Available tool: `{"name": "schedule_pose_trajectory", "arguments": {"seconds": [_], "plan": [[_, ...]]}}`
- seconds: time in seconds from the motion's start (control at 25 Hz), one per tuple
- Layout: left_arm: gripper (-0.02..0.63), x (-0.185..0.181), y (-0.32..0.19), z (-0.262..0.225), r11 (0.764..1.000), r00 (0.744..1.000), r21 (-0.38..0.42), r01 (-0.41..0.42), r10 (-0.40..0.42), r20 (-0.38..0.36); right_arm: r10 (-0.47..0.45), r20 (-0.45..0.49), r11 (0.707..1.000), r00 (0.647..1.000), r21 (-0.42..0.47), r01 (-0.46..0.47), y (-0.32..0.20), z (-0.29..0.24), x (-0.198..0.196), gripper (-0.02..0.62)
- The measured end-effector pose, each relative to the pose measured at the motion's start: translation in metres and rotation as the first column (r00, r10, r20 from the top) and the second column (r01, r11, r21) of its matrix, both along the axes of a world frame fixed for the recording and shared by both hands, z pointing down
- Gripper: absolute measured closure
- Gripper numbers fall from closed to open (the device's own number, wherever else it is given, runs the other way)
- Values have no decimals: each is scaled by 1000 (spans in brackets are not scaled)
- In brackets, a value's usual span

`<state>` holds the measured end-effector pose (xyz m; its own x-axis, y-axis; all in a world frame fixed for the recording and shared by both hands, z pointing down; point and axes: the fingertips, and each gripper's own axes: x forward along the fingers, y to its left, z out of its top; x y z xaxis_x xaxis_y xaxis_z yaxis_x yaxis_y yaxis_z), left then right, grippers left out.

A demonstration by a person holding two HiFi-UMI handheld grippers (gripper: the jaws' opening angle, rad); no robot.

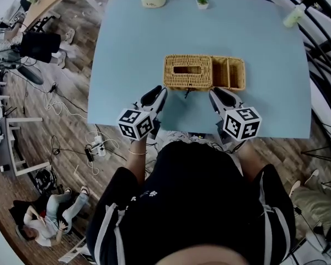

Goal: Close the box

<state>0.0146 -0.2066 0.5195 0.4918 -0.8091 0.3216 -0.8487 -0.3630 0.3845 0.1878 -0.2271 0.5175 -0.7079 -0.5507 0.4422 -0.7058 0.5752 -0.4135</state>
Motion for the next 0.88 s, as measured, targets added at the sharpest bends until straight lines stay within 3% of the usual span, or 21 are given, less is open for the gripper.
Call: {"name": "schedule_pose_trajectory", "arguments": {"seconds": [0.52, 0.88], "plan": [[581, 20, 2, -42, 990, 997, 122, -69, 63, 50, 51, 35, 988, 998, 142, -56, -4, -48, 9, 594], [584, 27, 3, -64, 982, 995, 169, -82, 72, 65, 41, 63, 987, 997, 155, -50, 2, -61, 9, 595]]}}
